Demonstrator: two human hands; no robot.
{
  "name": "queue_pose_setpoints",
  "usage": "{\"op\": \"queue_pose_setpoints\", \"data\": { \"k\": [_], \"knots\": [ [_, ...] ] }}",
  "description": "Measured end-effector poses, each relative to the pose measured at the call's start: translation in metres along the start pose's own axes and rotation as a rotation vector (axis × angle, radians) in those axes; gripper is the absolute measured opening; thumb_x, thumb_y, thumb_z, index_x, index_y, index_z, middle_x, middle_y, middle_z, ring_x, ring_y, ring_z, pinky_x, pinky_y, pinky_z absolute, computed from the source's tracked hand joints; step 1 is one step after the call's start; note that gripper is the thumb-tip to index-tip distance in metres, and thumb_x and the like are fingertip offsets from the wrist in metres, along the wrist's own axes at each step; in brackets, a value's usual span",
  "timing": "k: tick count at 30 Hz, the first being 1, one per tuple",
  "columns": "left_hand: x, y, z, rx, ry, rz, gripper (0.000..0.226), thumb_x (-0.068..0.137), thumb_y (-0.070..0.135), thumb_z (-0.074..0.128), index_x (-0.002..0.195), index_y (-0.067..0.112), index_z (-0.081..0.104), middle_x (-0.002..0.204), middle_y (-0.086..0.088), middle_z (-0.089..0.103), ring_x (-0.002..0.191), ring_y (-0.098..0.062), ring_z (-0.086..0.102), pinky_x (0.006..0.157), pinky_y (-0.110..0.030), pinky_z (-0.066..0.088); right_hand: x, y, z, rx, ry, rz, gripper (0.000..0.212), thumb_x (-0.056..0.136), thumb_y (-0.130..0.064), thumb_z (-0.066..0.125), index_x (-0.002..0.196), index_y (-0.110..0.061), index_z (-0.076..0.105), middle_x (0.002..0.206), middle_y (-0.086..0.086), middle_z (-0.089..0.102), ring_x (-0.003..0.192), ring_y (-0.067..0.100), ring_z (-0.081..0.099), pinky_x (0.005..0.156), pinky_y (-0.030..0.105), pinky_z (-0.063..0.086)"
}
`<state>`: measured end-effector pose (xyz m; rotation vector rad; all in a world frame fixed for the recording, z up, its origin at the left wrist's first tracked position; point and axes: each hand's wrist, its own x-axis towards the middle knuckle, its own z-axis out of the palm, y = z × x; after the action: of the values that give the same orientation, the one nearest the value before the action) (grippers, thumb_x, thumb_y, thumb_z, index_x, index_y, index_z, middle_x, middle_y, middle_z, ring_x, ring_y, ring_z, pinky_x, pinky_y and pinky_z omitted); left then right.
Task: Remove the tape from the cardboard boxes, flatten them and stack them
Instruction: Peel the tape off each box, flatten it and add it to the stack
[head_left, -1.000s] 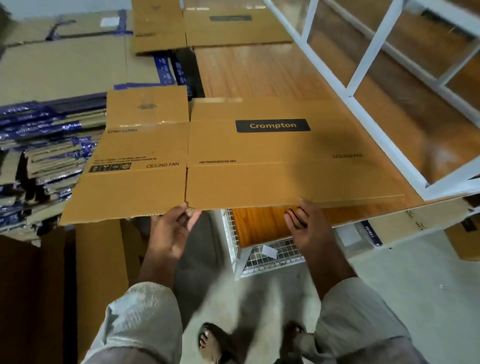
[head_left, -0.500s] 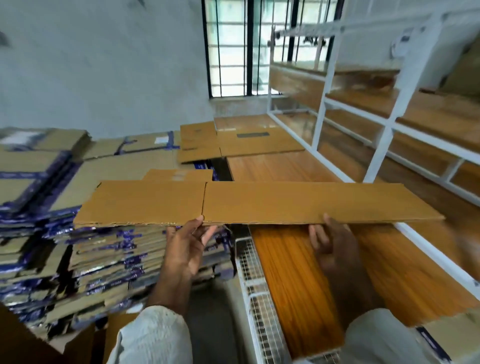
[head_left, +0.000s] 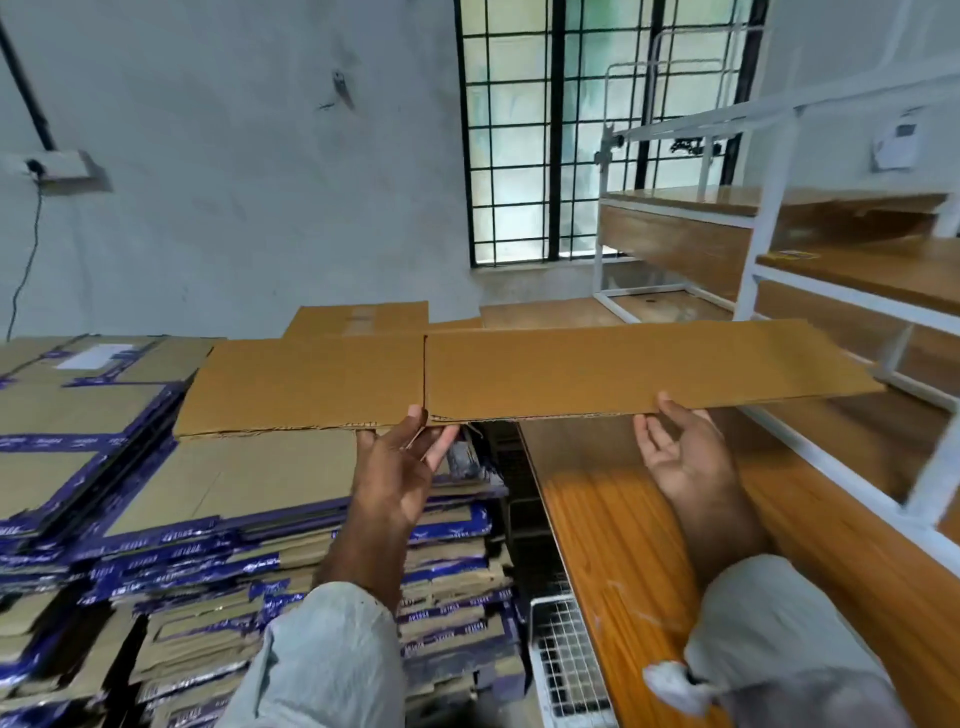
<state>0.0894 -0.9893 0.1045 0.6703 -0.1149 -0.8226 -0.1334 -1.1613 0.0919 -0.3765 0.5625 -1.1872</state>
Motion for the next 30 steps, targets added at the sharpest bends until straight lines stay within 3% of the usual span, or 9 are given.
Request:
{"op": "queue_pose_setpoints", "data": {
  "k": [5,8,13,17,20,23,25,27,30],
  "knots": [
    [0.154,-0.008,0.03,0.022,0.021,0.021,0.099,0.096,-0.011,0.054,0.159,0.038,-0.004,0.12,-0.017,0.058,0.095,-0.028,0.063,0.086,-0.051,0.054,0.157,0.029,0.051,-0.002,0.003,0.056,0.015,0.097,0.002,0.063,0.104,-0.009,0.057,0.117,0.01,0.063,0.122,0.027,0.052,0.085,0.034,0.055],
    [0.24,-0.022,0.047,0.051,0.014,0.024,0.091,0.097,-0.007,0.057,0.157,0.033,0.001,0.097,-0.008,0.07,0.086,-0.024,0.064,0.078,-0.048,0.061,0.25,0.042,0.067,-0.021,0.014,0.082,0.015,0.098,0.001,0.063,0.107,-0.007,0.055,0.12,0.012,0.061,0.123,0.027,0.051,0.092,0.035,0.051],
    [0.355,-0.06,0.056,0.083,0.049,0.028,0.091,0.098,0.0,0.058,0.159,0.031,-0.001,0.089,-0.002,0.073,0.085,-0.02,0.07,0.081,-0.043,0.062,0.378,0.059,0.076,-0.061,0.029,0.103,0.016,0.098,0.001,0.062,0.104,-0.009,0.051,0.118,0.015,0.062,0.116,0.027,0.057,0.076,0.033,0.058],
    [0.434,-0.1,0.047,0.12,0.086,-0.072,0.092,0.087,0.005,0.072,0.157,0.024,0.015,0.091,-0.002,0.074,0.086,-0.023,0.074,0.076,-0.042,0.064,0.452,0.072,0.055,-0.05,0.041,0.055,0.018,0.101,0.009,0.042,0.102,-0.009,0.045,0.116,0.021,0.06,0.128,0.041,0.05,0.101,0.044,0.042],
    [0.472,-0.14,0.045,0.26,0.134,-0.175,0.073,0.083,0.013,0.081,0.143,0.013,0.038,0.124,-0.009,0.069,0.096,-0.029,0.076,0.064,-0.032,0.062,0.481,0.07,0.038,-0.187,0.117,0.057,0.019,0.09,0.003,0.052,0.108,-0.002,0.048,0.14,0.031,0.05,0.119,0.037,0.053,0.103,0.044,0.039],
    [0.498,-0.184,0.036,0.456,0.265,-0.291,0.016,0.101,0.013,0.062,0.116,0.013,0.056,0.119,-0.018,0.07,0.095,-0.03,0.074,0.055,-0.027,0.058,0.509,0.074,0.004,-0.386,0.282,0.082,0.026,0.099,0.007,0.047,0.125,0.005,0.05,0.139,0.03,0.05,0.132,0.041,0.05,0.106,0.042,0.044],
    [0.506,-0.206,0.024,0.533,0.358,-0.354,0.02,0.103,0.012,0.059,0.12,0.003,0.061,0.103,-0.021,0.074,0.081,-0.027,0.075,0.047,-0.024,0.055,0.525,0.084,-0.022,-0.504,0.32,0.098,0.018,0.1,0.007,0.052,0.118,0.005,0.056,0.125,0.023,0.061,0.129,0.04,0.056,0.092,0.034,0.055],
    [0.509,-0.218,0.011,0.618,0.394,-0.373,0.027,0.1,0.017,0.064,0.119,-0.003,0.064,0.092,-0.018,0.077,0.076,-0.027,0.077,0.046,-0.024,0.056,0.535,0.091,-0.034,-0.549,0.352,0.105,0.009,0.098,0.006,0.059,0.107,0.003,0.059,0.119,0.021,0.062,0.115,0.035,0.064,0.09,0.04,0.058],
    [0.512,-0.226,0.001,0.716,0.458,-0.34,0.031,0.093,0.025,0.073,0.11,0.0,0.065,0.087,-0.013,0.079,0.077,-0.027,0.078,0.047,-0.027,0.057,0.547,0.096,-0.035,-0.589,0.408,0.087,0.026,0.096,0.006,0.064,0.121,0.008,0.058,0.12,0.021,0.063,0.103,0.027,0.067,0.089,0.042,0.059]
  ]
}}
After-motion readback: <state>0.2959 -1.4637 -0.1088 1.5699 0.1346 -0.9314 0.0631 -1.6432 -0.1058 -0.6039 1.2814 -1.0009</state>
